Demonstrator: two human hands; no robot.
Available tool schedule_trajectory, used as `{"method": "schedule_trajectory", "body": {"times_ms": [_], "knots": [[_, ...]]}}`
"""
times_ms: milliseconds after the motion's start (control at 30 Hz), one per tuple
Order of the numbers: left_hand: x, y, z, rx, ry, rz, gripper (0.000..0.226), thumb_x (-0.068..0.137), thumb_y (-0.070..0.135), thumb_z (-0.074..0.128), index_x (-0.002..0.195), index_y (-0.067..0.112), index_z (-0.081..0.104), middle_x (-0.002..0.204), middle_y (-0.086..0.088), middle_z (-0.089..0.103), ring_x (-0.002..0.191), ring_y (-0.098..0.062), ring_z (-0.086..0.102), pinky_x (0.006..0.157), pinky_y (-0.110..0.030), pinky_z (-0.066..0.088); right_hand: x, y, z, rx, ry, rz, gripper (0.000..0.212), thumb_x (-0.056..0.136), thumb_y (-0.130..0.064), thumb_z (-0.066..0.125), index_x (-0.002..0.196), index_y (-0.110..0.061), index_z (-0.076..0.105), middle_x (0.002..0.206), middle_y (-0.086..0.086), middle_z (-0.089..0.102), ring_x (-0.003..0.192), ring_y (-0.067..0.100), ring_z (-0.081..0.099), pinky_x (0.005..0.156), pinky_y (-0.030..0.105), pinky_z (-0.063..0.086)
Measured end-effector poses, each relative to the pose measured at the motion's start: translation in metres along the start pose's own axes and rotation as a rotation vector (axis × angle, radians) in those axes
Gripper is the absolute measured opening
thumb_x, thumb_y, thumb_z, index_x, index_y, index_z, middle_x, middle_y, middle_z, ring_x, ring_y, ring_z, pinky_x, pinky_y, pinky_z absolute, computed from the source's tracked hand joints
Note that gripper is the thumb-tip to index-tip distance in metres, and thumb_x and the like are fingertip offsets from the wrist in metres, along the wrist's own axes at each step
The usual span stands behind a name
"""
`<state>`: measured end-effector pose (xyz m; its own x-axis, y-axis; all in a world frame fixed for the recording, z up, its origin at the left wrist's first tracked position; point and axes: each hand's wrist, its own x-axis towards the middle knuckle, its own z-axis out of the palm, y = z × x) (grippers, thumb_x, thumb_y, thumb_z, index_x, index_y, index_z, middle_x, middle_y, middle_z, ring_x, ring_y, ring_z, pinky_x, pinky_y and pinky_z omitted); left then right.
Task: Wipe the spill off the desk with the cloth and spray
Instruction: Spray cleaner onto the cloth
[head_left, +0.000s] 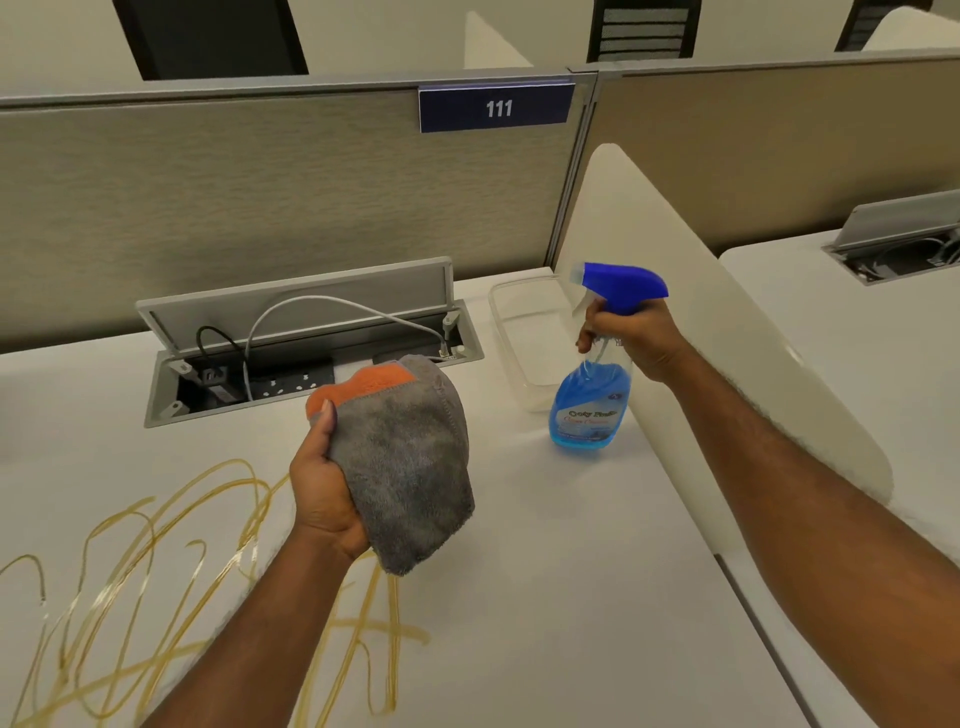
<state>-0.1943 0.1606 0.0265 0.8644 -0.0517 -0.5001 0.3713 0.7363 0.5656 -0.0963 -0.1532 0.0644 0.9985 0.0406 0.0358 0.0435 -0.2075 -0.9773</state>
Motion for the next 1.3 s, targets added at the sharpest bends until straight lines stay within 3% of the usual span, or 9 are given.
{"method": "schedule_trajectory", "body": {"times_ms": [167,400,500,633,800,967,1100,1200,1300], "knots": [[0.0,0.0,-0.003,0.02,0.011,0.013,0.053,0.098,0.053,0.041,0.136,0.018,0.054,0.127,-0.012,0.066,0.108,-0.034,0.066,0.09,-0.049,0.053,-0.009,0.022,0.003,0.015,0.041,0.038,0.013,0.067,-0.007,0.064,0.078,-0.007,0.058,0.058,-0.003,0.065,0.057,0.014,0.066,0.069,0.036,0.056],[-0.001,-0.006,-0.003,0.025,-0.016,0.007,0.055,0.097,0.055,0.041,0.137,0.018,0.054,0.12,-0.01,0.069,0.1,-0.031,0.071,0.084,-0.048,0.058,-0.019,0.027,0.002,0.022,0.121,-0.005,0.029,0.062,-0.022,0.073,0.085,-0.008,0.063,0.071,0.0,0.067,0.074,0.016,0.069,0.073,0.028,0.058],[-0.005,-0.008,0.001,0.017,-0.029,0.008,0.054,0.098,0.054,0.041,0.136,0.018,0.054,0.118,-0.01,0.07,0.1,-0.032,0.071,0.083,-0.048,0.059,-0.028,0.031,0.001,-0.005,0.184,0.013,0.035,0.061,-0.022,0.076,0.091,-0.009,0.063,0.081,0.008,0.065,0.083,0.024,0.065,0.081,0.038,0.058],[-0.012,-0.006,0.002,0.008,-0.053,0.025,0.044,0.1,0.051,0.038,0.122,0.019,0.059,0.099,-0.006,0.077,0.087,-0.028,0.075,0.072,-0.044,0.062,-0.038,0.032,0.001,-0.041,0.235,0.013,0.022,0.071,-0.007,0.078,0.087,-0.014,0.064,0.075,0.0,0.066,0.078,0.021,0.063,0.083,0.044,0.057],[-0.026,-0.001,-0.003,0.018,-0.07,0.033,0.043,0.1,0.051,0.037,0.117,0.019,0.061,0.098,-0.006,0.077,0.087,-0.028,0.075,0.071,-0.042,0.062,-0.052,0.033,0.008,-0.127,0.25,0.022,0.021,0.079,-0.006,0.08,0.094,-0.002,0.067,0.089,0.023,0.068,0.086,0.037,0.066,0.088,0.054,0.057],[-0.043,0.007,-0.011,0.024,-0.057,0.032,0.046,0.1,0.051,0.039,0.125,0.018,0.059,0.109,-0.008,0.074,0.101,-0.032,0.07,0.075,-0.043,0.061,-0.079,0.031,0.02,-0.24,0.285,0.089,0.064,0.063,-0.041,0.088,0.114,-0.015,0.06,0.109,0.0,0.069,0.104,0.019,0.065,0.097,0.045,0.054],[-0.06,0.016,-0.014,0.005,-0.057,0.035,0.048,0.099,0.051,0.041,0.13,0.017,0.056,0.112,-0.009,0.072,0.102,-0.033,0.068,0.075,-0.042,0.06,-0.113,0.036,0.035,-0.342,0.43,0.179,0.114,0.05,-0.074,0.082,0.141,-0.019,0.04,0.139,0.003,0.052,0.129,0.022,0.05,0.106,0.046,0.044],[-0.076,0.023,-0.017,0.003,-0.078,0.032,0.046,0.1,0.051,0.039,0.121,0.016,0.059,0.099,-0.008,0.077,0.088,-0.029,0.074,0.073,-0.042,0.061,-0.155,0.038,0.06,-0.423,0.634,0.06,0.108,0.062,-0.074,0.074,0.144,-0.014,0.038,0.139,0.004,0.046,0.128,0.02,0.045,0.105,0.043,0.037],[-0.09,0.03,-0.024,0.006,-0.101,0.011,0.049,0.1,0.052,0.038,0.12,0.014,0.06,0.099,-0.01,0.077,0.093,-0.031,0.071,0.077,-0.043,0.058,-0.192,0.03,0.104,-0.49,0.449,-0.202,0.087,0.069,-0.06,0.076,0.136,-0.017,0.043,0.13,-0.01,0.043,0.12,0.009,0.044,0.104,0.04,0.039]]}}
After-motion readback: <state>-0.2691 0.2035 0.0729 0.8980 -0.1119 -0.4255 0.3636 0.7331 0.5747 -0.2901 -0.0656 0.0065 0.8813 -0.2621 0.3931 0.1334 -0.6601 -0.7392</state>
